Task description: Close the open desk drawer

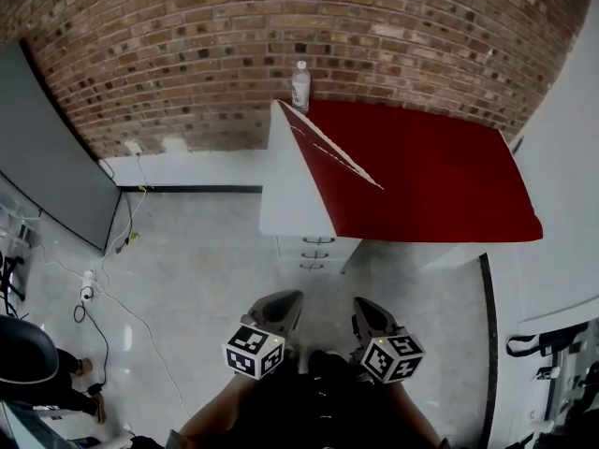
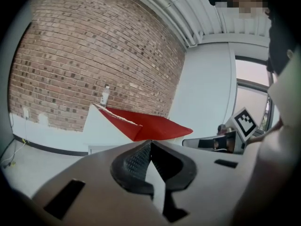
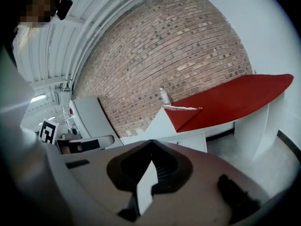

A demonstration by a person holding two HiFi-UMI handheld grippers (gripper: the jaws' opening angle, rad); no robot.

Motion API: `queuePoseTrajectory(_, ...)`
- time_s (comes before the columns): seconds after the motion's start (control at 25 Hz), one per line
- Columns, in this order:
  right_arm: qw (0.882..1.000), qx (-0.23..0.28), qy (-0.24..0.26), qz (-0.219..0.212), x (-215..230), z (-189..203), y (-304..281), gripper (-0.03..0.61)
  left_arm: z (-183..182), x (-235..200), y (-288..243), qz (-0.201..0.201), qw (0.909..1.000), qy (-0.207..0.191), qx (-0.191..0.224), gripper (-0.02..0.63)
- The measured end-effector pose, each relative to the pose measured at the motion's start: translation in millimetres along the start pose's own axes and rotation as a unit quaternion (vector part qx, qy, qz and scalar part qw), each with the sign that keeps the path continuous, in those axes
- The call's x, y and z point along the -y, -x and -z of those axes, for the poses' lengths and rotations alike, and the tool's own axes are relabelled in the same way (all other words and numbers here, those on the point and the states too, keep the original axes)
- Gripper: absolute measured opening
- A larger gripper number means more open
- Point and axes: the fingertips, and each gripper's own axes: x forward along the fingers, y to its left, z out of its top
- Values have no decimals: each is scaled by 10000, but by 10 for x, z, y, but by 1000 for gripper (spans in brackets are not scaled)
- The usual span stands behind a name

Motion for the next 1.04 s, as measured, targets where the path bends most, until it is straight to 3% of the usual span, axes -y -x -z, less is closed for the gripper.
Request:
queuePoseTrajectory(0.28,9992,-56,355,-169,-33,-62,-44,6,64,-5,-86,-176,9998,44,-120,9)
queuePoseTrajectory(1.04,9994,-54,302,-177,-14,-45,-82,6,125,-4,-139,-129,9995,-57,-295,9)
